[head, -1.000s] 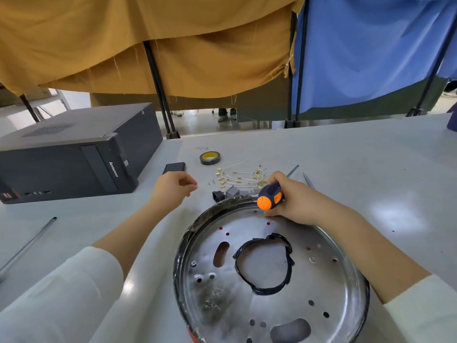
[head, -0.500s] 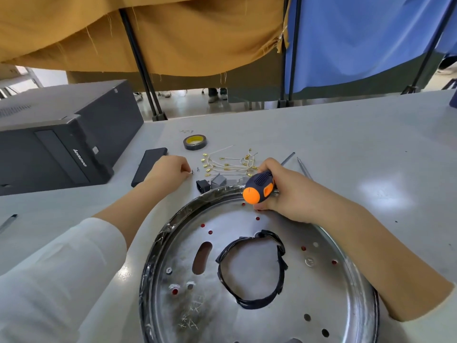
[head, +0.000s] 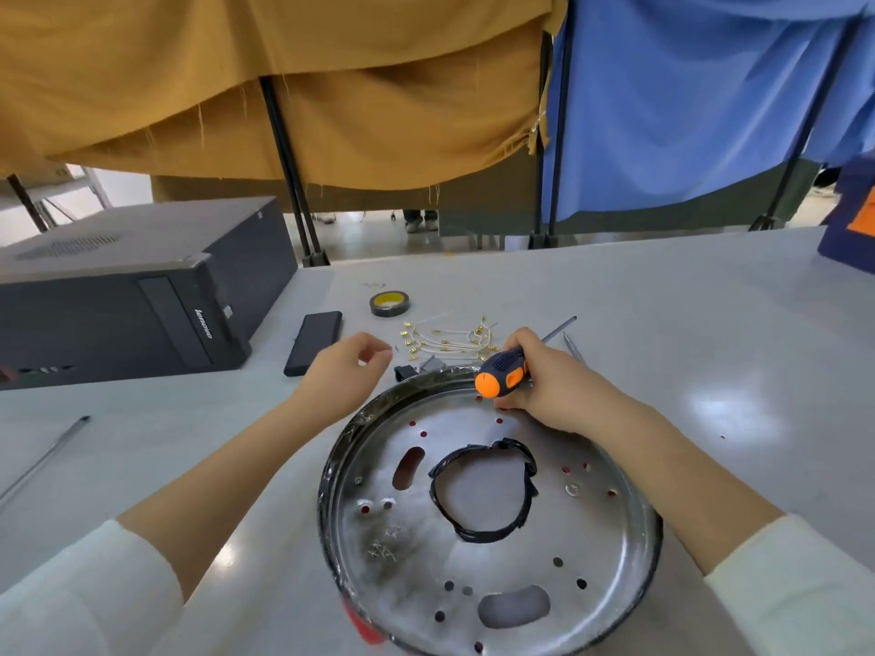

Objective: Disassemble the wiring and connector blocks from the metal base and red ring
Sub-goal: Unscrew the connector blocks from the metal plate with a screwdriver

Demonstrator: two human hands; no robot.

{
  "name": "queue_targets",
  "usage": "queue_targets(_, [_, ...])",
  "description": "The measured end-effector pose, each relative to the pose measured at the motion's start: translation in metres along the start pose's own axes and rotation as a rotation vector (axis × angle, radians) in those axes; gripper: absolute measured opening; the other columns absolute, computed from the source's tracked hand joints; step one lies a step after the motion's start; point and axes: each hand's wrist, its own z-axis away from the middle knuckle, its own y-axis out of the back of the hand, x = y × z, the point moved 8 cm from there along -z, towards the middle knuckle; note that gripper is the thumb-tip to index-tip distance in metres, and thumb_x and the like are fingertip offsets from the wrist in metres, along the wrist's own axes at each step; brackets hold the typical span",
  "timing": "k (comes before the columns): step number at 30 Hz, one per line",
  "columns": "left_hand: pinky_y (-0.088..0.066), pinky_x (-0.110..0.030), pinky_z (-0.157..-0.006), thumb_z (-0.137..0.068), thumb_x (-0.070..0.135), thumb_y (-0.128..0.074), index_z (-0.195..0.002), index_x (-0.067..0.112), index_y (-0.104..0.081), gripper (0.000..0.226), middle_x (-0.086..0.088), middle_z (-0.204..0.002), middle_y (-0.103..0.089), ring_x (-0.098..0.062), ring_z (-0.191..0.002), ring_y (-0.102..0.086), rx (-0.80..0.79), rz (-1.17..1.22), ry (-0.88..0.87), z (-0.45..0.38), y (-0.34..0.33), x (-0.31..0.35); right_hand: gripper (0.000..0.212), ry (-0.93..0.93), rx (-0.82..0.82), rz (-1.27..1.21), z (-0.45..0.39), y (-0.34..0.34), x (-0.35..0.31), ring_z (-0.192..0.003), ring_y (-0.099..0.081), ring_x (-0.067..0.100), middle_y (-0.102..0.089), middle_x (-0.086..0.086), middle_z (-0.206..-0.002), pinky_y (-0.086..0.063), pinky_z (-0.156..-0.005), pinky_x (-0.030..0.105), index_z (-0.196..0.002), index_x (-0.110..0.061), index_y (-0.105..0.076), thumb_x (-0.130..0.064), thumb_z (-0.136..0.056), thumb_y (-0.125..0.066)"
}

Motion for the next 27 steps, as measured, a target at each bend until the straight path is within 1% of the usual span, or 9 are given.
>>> queue_targets(3, [-0.039, -0.022, -0.071, -0.092, 0.053, -0.044, -0.103, 0.025, -0.062, 0.035, 0.010, -0.100, -0.062, -0.006, -0.084, -0.055, -0.254, -0.002, 0.092, 0.034, 0.002, 0.008, 0.047, -0.035, 0.047, 0.034, 0.006, 0.003, 0.000, -0.081, -0.054, 0.018, -0.053, -0.011, -0.087, -0.042, -0.064, 0.034, -0.098, -0.036, -0.024, -0.035, -0.082, -0.069])
queue_targets(6, [-0.036, -0.022, -0.076, -0.089, 0.056, -0.050, -0.116, 0.030, -0.052, 0.037, 0.010, -0.105, -0.057, -0.010, -0.094, -0.053, -0.413, -0.134, 0.171, 0.064, 0.003, 0.006, 0.046, -0.085, 0.075, 0.044, 0.012, 0.006, 0.000, -0.078, -0.053, 0.017, -0.055, -0.004, -0.090, -0.040, -0.061, 0.033, -0.101, -0.030, -0.027, -0.034, -0.082, -0.069])
queue_targets(9, [-0.038, -0.026, -0.082, -0.096, 0.030, -0.048, -0.132, 0.022, -0.040, 0.039, -0.003, -0.123, -0.056, -0.021, -0.105, -0.054, -0.359, -0.251, 0.127, 0.077, -0.001, 0.009, 0.047, -0.097, 0.096, 0.038, 0.019, 0.010, -0.005, -0.083, -0.056, 0.022, -0.058, 0.002, -0.094, -0.047, -0.072, 0.037, -0.103, -0.023, -0.031, -0.033, -0.081, -0.072])
queue_targets(13, [-0.038, -0.027, -0.084, -0.096, 0.012, -0.042, -0.135, 0.022, -0.039, 0.041, -0.006, -0.128, -0.056, -0.025, -0.112, -0.053, -0.242, -0.220, 0.064, 0.082, -0.004, 0.007, 0.049, 0.042, 0.172, -0.102, 0.030, 0.030, -0.025, -0.072, -0.054, 0.013, -0.059, -0.002, -0.084, -0.042, -0.063, 0.028, -0.102, -0.019, -0.036, -0.030, -0.078, -0.077])
queue_targets(16, [-0.035, -0.024, -0.084, -0.095, 0.009, -0.043, -0.137, 0.025, -0.040, 0.044, -0.003, -0.130, -0.055, -0.023, -0.114, -0.052, -0.241, -0.196, 0.023, 0.079, -0.007, 0.010, 0.045, 0.147, 0.165, -0.115, 0.034, 0.044, -0.044, -0.075, -0.055, 0.020, -0.060, 0.005, -0.089, -0.044, -0.067, 0.033, -0.104, -0.019, -0.037, -0.017, -0.079, -0.075])
queue_targets(19, [-0.036, -0.024, -0.083, -0.096, 0.010, -0.045, -0.136, 0.028, -0.042, 0.045, -0.002, -0.130, -0.055, -0.022, -0.112, -0.052, -0.292, -0.172, -0.071, 0.076, -0.015, 0.026, 0.041, 0.212, 0.045, -0.018, 0.036, 0.032, -0.063, -0.083, -0.057, 0.023, -0.061, 0.005, -0.095, -0.045, -0.073, 0.035, -0.105, -0.024, -0.036, -0.015, -0.083, -0.070])
queue_targets(22, [-0.040, -0.029, -0.091, -0.095, 0.013, -0.049, -0.134, 0.027, -0.045, 0.041, -0.002, -0.129, -0.056, -0.022, -0.114, -0.052, -0.325, -0.156, -0.146, 0.075, -0.021, 0.041, 0.032, 0.260, -0.047, 0.089, 0.036, 0.005, -0.075, -0.082, -0.057, 0.027, -0.062, 0.009, -0.093, -0.045, -0.072, 0.037, -0.104, -0.025, -0.036, -0.009, -0.087, -0.057])
queue_targets(24, [-0.041, -0.033, -0.095, -0.094, 0.018, -0.053, -0.132, 0.026, -0.046, 0.040, -0.003, -0.130, -0.057, -0.022, -0.115, -0.052, -0.285, -0.186, -0.165, 0.074, -0.020, 0.045, 0.032, 0.259, -0.036, 0.176, 0.036, -0.005, -0.074, -0.079, -0.055, 0.028, -0.060, 0.007, -0.089, -0.045, -0.069, 0.041, -0.103, -0.028, -0.035, -0.007, -0.086, -0.052])
queue_targets(27, [-0.041, -0.025, -0.088, -0.092, 0.030, -0.056, -0.130, 0.030, -0.046, 0.039, 0.000, -0.127, -0.058, -0.017, -0.107, -0.055, -0.204, -0.180, -0.107, 0.075, -0.009, 0.036, 0.037, 0.259, 0.004, 0.298, 0.038, -0.007, -0.064, -0.069, -0.052, 0.024, -0.052, -0.002, -0.075, -0.038, -0.058, 0.036, -0.095, -0.034, -0.029, -0.007, -0.082, -0.050])
